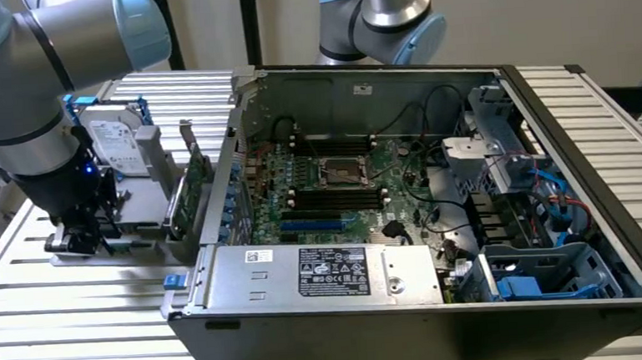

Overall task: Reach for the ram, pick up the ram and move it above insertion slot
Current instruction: 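Pick up the ram and move it above insertion slot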

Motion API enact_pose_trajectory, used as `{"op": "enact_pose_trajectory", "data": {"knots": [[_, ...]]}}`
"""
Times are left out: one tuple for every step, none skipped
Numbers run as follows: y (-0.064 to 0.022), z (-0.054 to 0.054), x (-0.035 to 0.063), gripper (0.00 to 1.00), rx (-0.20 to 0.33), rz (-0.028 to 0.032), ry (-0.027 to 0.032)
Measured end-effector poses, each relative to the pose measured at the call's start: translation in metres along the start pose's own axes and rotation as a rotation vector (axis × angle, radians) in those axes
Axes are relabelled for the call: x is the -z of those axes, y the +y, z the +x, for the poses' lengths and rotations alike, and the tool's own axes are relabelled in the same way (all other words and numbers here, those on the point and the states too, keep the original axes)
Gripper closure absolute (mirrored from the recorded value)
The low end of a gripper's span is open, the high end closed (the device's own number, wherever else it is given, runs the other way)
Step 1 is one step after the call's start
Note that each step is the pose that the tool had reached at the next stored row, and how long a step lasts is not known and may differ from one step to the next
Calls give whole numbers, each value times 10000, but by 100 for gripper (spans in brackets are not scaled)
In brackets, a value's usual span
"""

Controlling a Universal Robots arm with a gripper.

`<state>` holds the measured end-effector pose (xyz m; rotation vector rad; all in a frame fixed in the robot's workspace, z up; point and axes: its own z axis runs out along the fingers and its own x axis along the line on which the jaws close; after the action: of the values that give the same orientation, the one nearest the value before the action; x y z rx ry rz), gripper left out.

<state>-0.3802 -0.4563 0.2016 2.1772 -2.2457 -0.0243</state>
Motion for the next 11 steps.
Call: {"op": "enact_pose_trajectory", "data": {"knots": [[0,-1,-3,64,52,2,0],[0,-1,-4,64,101,1,1],[0,-1,-7,64,145,1,2],[0,-2,-9,64,182,1,2],[0,-2,-12,64,202,1,3],[0,-3,-15,64,219,2,3],[0,-3,-20,64,233,2,2],[0,-3,-23,64,244,2,2],[0,-3,-26,64,250,1,1],[0,-4,-30,64,255,1,0],[0,-5,-34,64,261,1,0]]}}
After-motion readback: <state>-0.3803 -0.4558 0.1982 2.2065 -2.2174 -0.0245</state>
